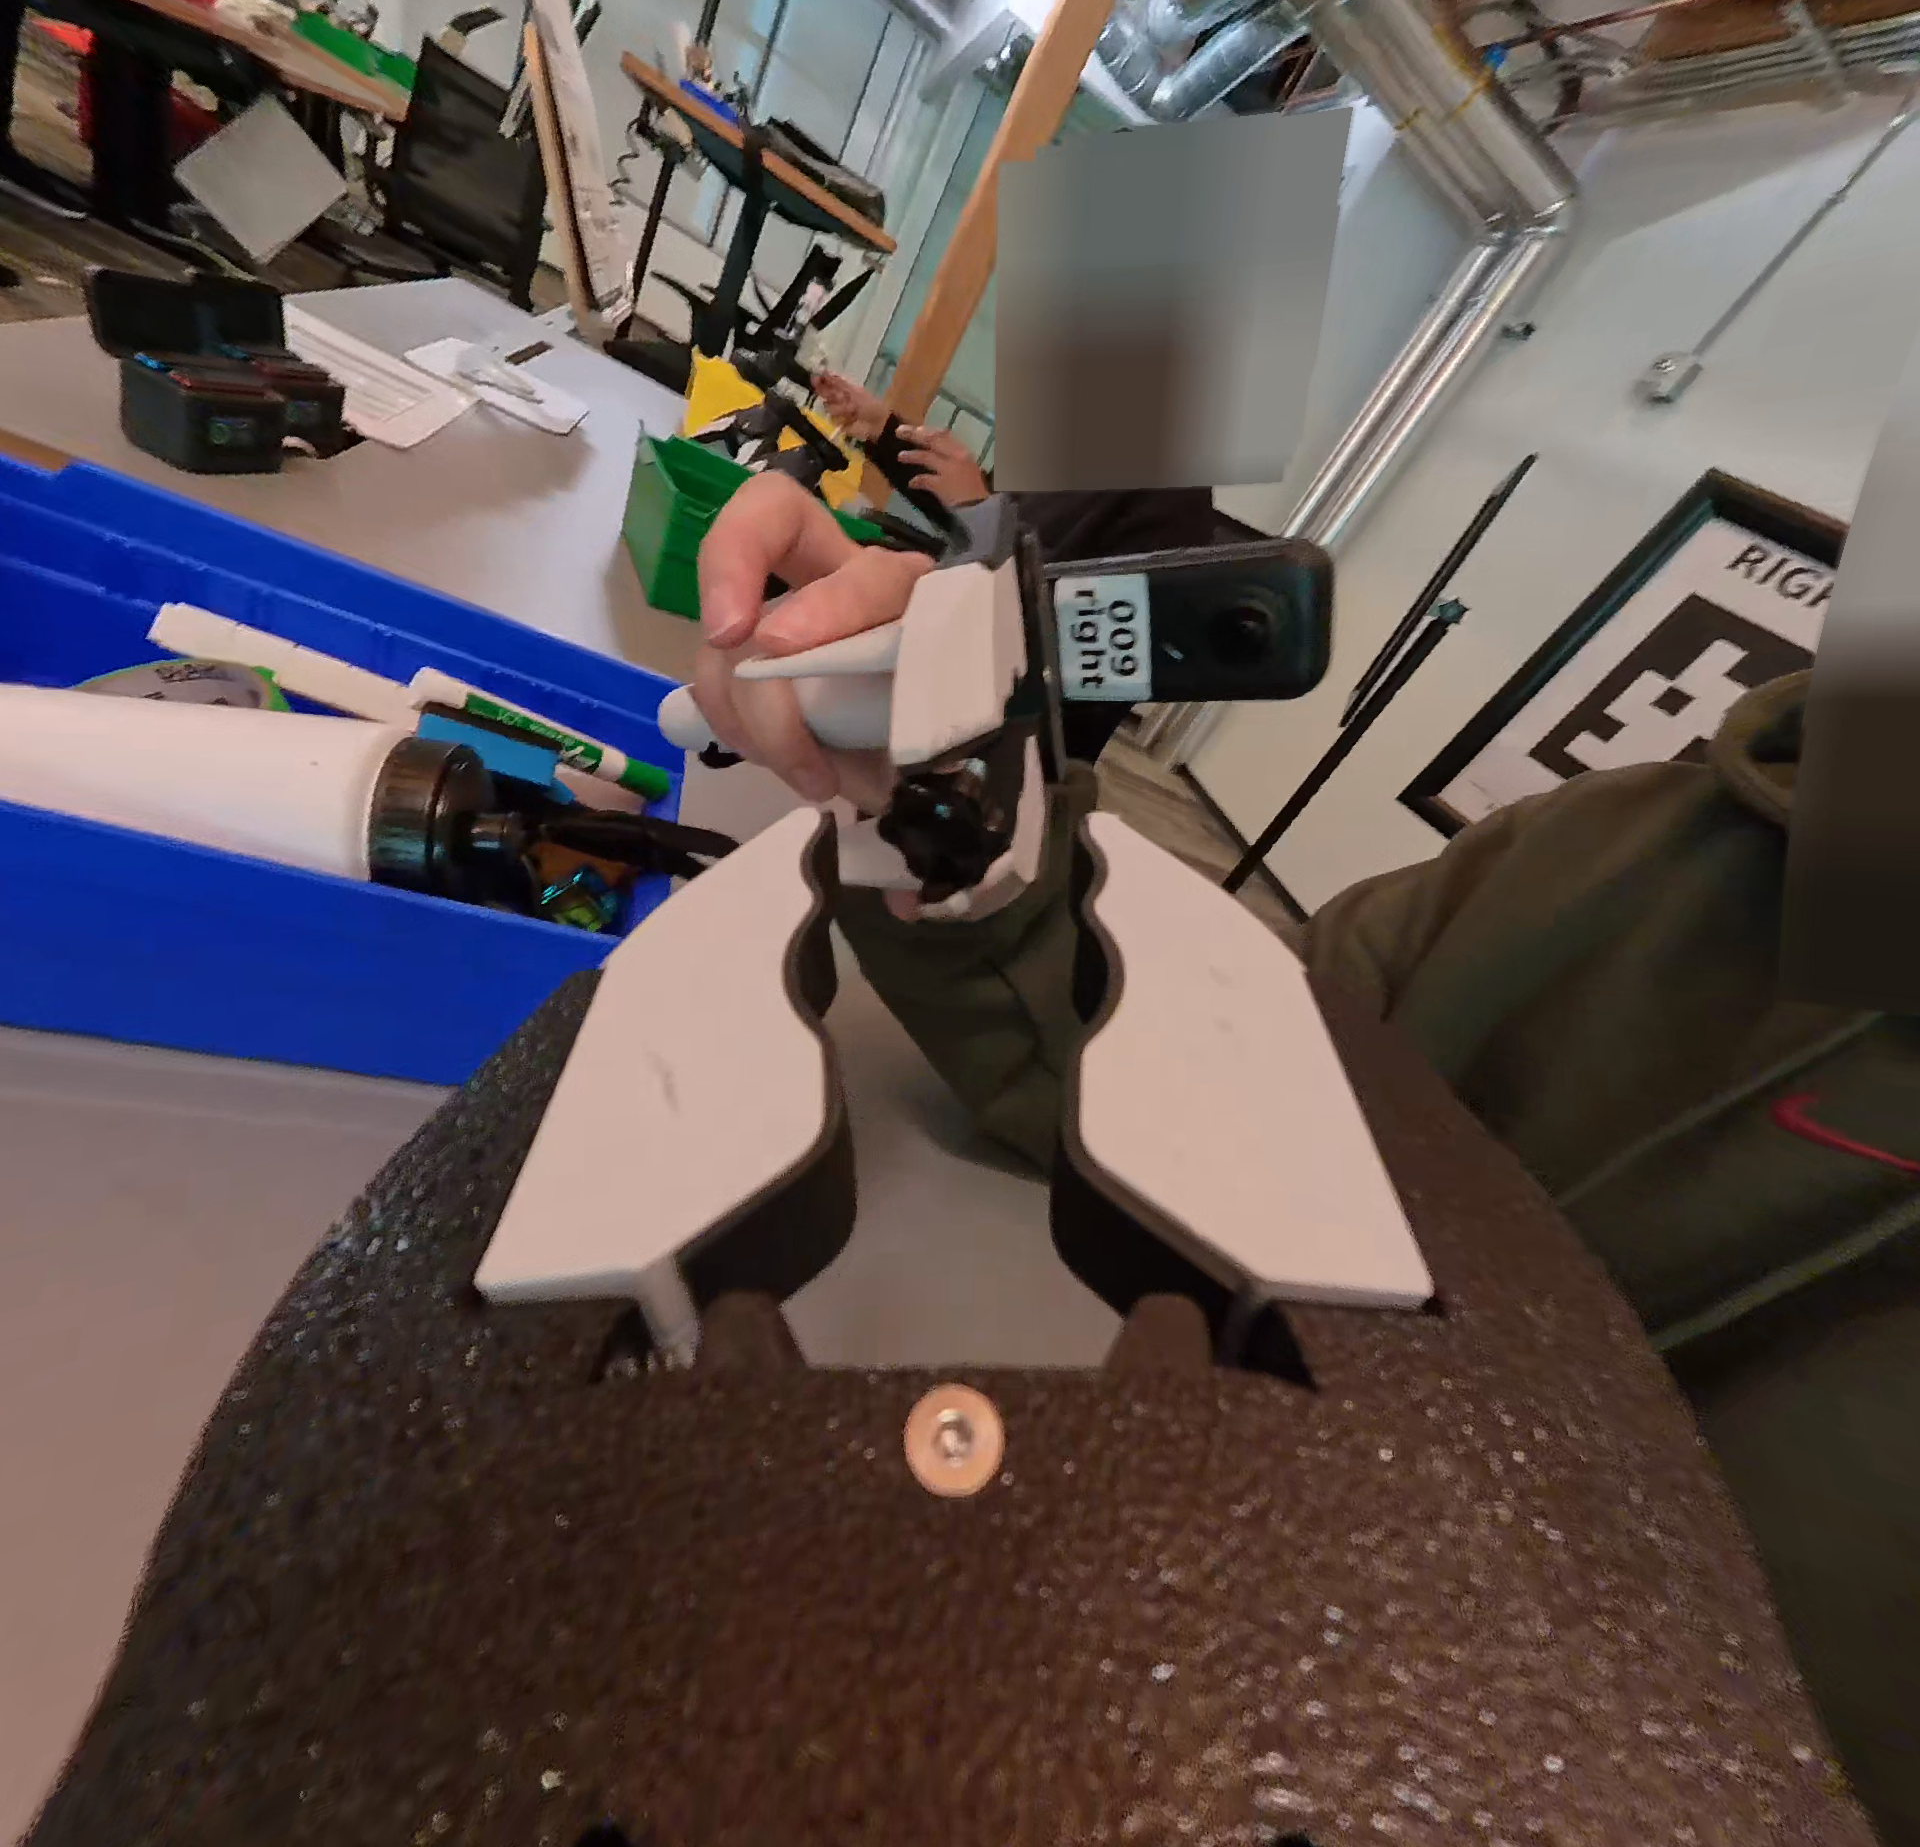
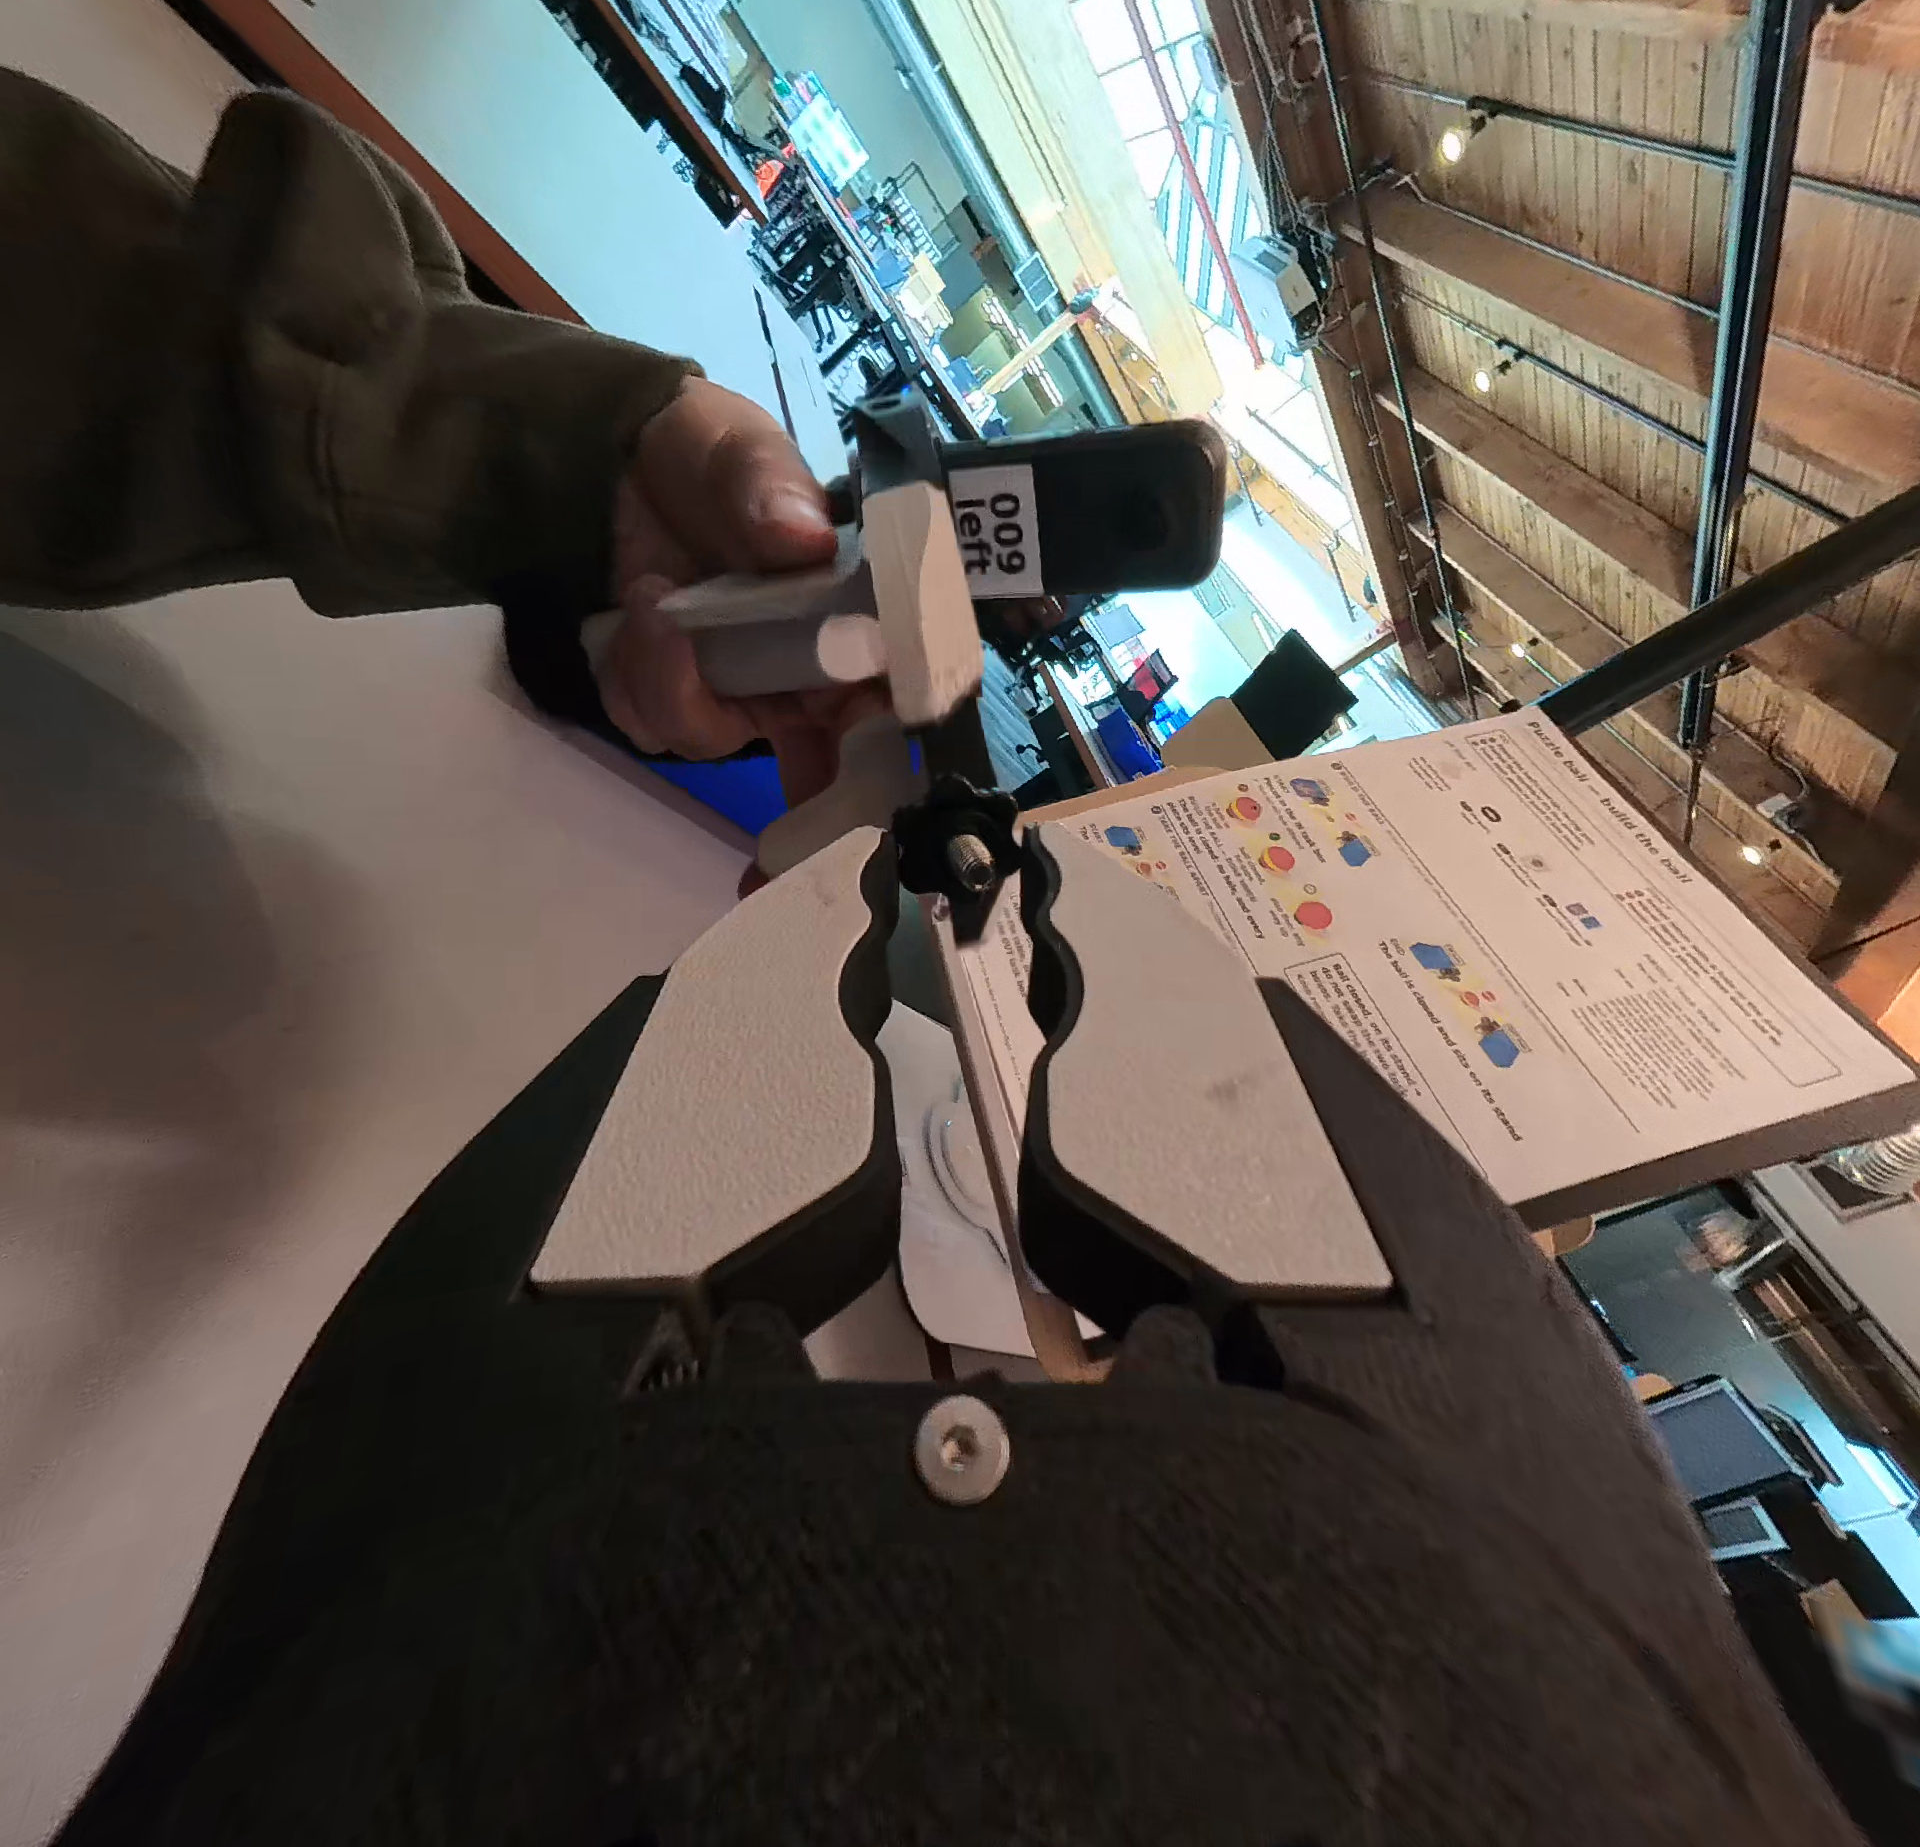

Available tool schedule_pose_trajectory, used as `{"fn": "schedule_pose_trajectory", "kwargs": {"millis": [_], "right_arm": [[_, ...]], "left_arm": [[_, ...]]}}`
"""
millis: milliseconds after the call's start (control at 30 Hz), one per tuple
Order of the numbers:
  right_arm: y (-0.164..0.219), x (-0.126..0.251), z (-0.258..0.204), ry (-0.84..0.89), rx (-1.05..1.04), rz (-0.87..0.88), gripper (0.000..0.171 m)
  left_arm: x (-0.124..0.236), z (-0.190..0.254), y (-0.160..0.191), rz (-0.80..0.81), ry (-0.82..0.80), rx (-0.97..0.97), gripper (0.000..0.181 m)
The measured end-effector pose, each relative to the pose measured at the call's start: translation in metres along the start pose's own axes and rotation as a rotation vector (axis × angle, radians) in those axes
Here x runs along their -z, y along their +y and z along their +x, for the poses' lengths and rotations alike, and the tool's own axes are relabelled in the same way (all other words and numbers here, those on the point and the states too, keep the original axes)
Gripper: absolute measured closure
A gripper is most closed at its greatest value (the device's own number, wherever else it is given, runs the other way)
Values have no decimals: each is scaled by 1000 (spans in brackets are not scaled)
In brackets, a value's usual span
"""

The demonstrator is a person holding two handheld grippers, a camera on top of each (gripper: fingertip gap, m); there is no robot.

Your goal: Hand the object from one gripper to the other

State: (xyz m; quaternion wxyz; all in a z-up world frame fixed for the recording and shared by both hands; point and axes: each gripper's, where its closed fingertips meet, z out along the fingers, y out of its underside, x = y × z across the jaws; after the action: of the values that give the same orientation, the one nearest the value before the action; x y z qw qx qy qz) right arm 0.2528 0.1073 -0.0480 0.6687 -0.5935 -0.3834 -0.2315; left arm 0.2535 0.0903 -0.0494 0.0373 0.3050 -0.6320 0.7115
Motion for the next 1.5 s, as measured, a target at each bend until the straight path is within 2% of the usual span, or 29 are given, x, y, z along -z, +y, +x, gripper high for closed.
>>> {"fn": "schedule_pose_trajectory", "kwargs": {"millis": [333,400,467,900,1000,1200,1267,1400,1500], "right_arm": [[-10,-9,-9,-41,-23,53,149],[-11,-9,-10,-48,-29,60,149],[-12,-9,-10,-50,-34,69,149],[-9,-7,-7,-25,-66,68,148],[-17,-3,1,10,-109,127,138],[-17,0,10,65,-114,107,115],[-24,-5,9,76,-88,117,113],[-35,-12,3,55,-72,151,114],[-39,-12,1,50,-44,172,129]], "left_arm": [[0,3,1,6,43,-9,142],[-1,6,1,9,68,-19,146],[-1,13,1,16,107,-42,158],[-3,8,-2,12,85,-48,159],[0,7,-5,36,93,-28,159],[8,20,-13,113,269,58,158],[8,25,-15,131,337,94,158],[5,38,-13,116,427,100,158],[5,43,-11,108,469,103,159]]}}
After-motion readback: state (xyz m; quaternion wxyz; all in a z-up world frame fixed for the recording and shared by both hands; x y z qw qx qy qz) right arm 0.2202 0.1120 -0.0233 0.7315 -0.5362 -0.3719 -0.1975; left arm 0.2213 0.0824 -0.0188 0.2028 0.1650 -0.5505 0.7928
